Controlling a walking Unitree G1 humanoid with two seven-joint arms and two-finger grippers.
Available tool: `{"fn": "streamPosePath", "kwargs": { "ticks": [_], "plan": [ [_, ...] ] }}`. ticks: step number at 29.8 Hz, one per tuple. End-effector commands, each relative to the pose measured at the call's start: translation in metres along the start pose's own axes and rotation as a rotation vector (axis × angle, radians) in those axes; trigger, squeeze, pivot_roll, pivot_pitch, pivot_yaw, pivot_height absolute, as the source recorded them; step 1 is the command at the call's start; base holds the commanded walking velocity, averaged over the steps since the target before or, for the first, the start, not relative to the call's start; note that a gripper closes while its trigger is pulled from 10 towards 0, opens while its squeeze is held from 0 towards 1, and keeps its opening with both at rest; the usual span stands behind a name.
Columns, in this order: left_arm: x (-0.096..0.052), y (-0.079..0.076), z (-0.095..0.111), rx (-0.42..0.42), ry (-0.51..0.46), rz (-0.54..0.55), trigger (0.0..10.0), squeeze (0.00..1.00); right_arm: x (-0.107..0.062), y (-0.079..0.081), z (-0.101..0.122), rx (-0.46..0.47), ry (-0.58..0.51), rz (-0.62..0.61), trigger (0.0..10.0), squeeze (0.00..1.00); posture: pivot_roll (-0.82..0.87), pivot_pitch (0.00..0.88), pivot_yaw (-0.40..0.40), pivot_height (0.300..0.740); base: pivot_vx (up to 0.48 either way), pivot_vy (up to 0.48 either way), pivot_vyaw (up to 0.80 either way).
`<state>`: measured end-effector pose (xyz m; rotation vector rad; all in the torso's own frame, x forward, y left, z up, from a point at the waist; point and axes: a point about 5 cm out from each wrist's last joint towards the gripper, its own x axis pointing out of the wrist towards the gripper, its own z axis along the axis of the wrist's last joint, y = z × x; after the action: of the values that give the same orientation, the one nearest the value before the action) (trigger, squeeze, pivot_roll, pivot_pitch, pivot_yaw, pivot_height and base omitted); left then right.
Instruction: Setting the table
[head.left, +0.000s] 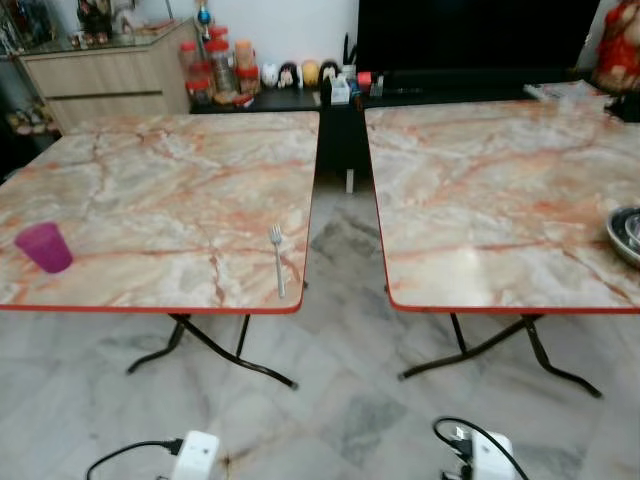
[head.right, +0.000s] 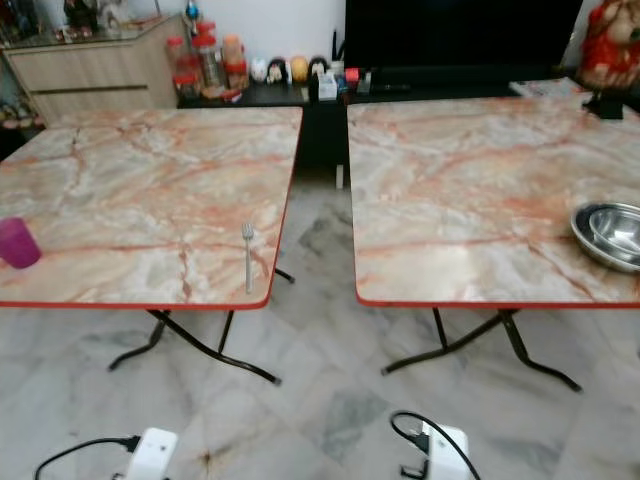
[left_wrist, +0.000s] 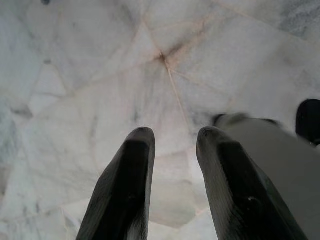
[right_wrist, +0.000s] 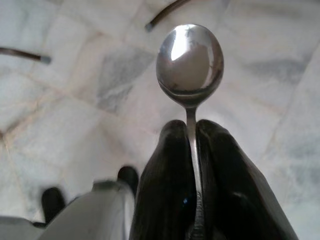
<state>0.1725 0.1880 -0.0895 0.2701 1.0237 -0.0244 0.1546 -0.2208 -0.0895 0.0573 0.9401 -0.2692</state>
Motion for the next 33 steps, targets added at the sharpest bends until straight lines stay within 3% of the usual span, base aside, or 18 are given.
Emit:
{"fn": "streamPosePath", "kwargs": {
  "ticks": [1,33],
  "plan": [
    [-0.0007,0.0079,-0.0067,0.011,0.023,0.021,10.0,0.00,0.0011,0.0077,0.0051,0.008,-0.019,0.019,10.0,0.00,-0.04,0.000,0.017,0.740,0.000,-0.307,0.00],
    [-0.0007,0.0050,-0.0058,0.003,0.012,0.009,10.0,0.00,0.0007,0.0047,0.0049,0.018,-0.028,0.012,10.0,0.00,-0.05,0.000,0.016,0.740,0.000,-0.304,0.00]
  ]
}}
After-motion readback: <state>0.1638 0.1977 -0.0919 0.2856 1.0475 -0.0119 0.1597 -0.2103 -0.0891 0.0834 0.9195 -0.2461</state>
